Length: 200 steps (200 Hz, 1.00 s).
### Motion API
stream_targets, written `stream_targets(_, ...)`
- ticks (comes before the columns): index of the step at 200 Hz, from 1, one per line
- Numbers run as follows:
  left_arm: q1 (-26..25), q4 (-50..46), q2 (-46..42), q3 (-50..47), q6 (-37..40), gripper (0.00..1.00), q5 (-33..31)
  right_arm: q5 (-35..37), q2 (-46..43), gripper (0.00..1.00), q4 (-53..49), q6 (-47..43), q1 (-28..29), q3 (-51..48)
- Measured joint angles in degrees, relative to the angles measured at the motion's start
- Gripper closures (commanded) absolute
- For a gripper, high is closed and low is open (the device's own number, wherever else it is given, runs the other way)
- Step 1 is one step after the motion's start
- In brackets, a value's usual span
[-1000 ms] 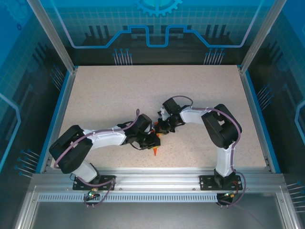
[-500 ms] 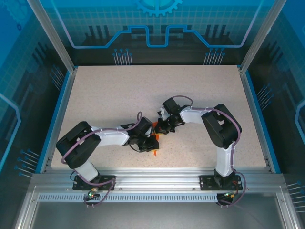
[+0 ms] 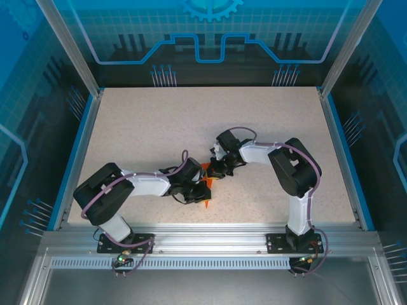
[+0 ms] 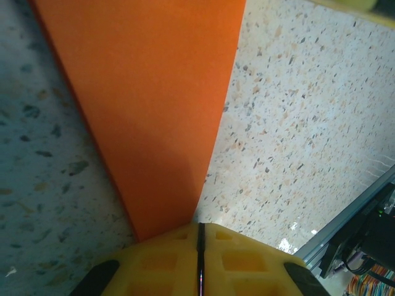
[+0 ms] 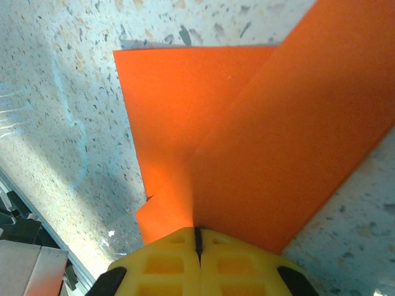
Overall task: Fold a paper plane with a square sheet of paper (fold left side to right side)
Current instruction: Fold the wing for the fifth time at the center of the table.
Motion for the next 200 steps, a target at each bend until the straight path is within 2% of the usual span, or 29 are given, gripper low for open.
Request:
stream_targets(81, -0.6, -3.3, -2.6, -1.5, 0.5, 0.91, 0.3, 0.0, 2.0, 1.0, -5.2, -0.4, -0.1, 3.8)
stream_targets(200, -1.3, -2.7, -4.1, -3.5, 0.5, 0.91, 1.0, -1.2, 3.0, 1.0, -6.7, -0.6, -0.5, 5.1)
